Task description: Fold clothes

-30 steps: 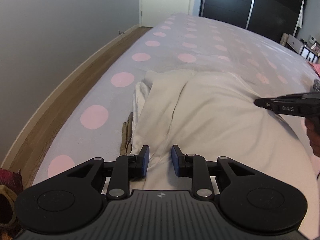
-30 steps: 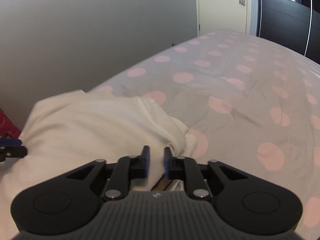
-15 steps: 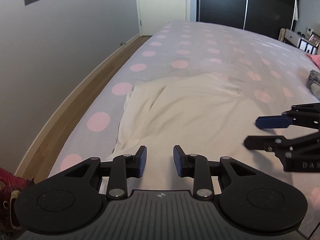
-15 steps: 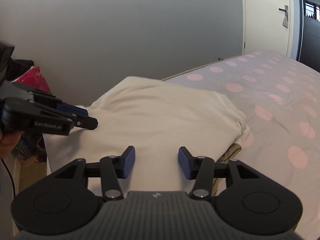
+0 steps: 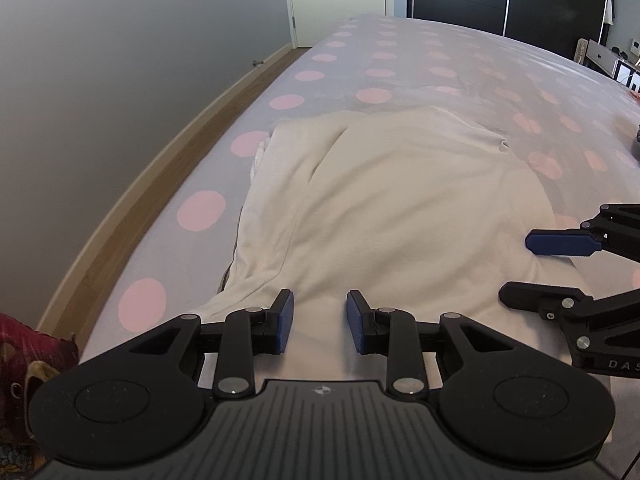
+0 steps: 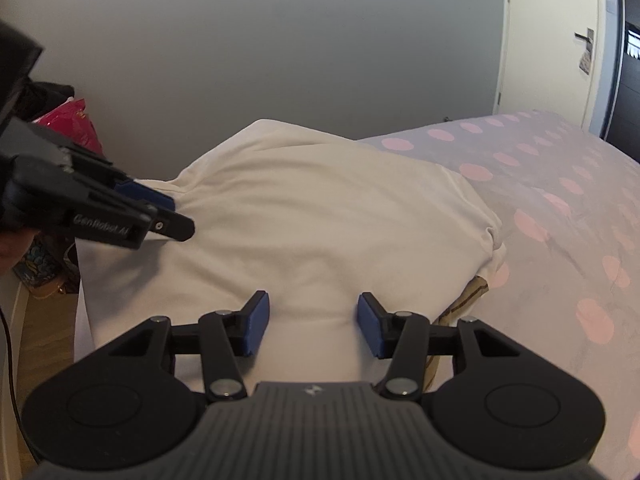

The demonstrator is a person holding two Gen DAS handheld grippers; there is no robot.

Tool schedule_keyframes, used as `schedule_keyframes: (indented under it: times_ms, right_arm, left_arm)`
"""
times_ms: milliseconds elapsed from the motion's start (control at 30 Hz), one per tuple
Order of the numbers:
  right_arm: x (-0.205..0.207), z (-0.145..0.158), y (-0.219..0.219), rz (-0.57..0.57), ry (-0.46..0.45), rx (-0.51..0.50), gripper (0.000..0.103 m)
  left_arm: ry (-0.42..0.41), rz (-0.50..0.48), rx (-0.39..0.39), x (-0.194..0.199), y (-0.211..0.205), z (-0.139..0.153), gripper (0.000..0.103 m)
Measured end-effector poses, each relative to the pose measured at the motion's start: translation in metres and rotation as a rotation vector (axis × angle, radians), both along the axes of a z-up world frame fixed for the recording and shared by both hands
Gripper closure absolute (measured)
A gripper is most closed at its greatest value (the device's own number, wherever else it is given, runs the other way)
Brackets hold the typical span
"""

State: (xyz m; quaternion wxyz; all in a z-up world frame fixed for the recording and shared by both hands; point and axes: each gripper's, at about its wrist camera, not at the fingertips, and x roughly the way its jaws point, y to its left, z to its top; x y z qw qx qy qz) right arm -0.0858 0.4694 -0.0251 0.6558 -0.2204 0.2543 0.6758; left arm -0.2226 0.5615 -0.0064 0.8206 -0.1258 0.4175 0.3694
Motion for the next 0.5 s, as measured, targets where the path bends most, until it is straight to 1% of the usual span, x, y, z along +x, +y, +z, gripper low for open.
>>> schedule_keyframes:
  times_ms: [100,267,300,333,367,433,500]
  right_arm:
    - [-0.001,0.013,-0.011,-0.023,0.007,0.003,0.050]
    - [-0.002,0.040,-0.036,-0.077,0.038,0.017,0.050]
    - [-0.002,0.046,-0.042,-0.090,0.036,0.020,0.049]
    - [-0.003,0.053,-0.048,-0.104,0.034,0.023,0.046]
    - [-0.004,0.059,-0.053,-0.114,0.029,0.024,0.043]
    - [-0.006,0.075,-0.067,-0.126,0.019,0.032,0.041]
    - [-0.008,0.089,-0.081,-0.128,0.019,0.043,0.041]
  left_arm:
    - [-0.002,0.003,0.014,-0.001,-0.017,0.015,0.076]
    - [-0.021,0.017,0.047,-0.003,-0.050,0.048,0.076]
    - [-0.023,0.019,0.050,-0.003,-0.056,0.055,0.075]
    - [-0.025,0.022,0.051,-0.003,-0.063,0.062,0.074]
    - [-0.027,0.025,0.053,-0.004,-0.069,0.068,0.073]
    - [-0.035,0.032,0.071,-0.004,-0.084,0.081,0.062]
    - [-0.048,0.033,0.105,-0.006,-0.098,0.095,0.059]
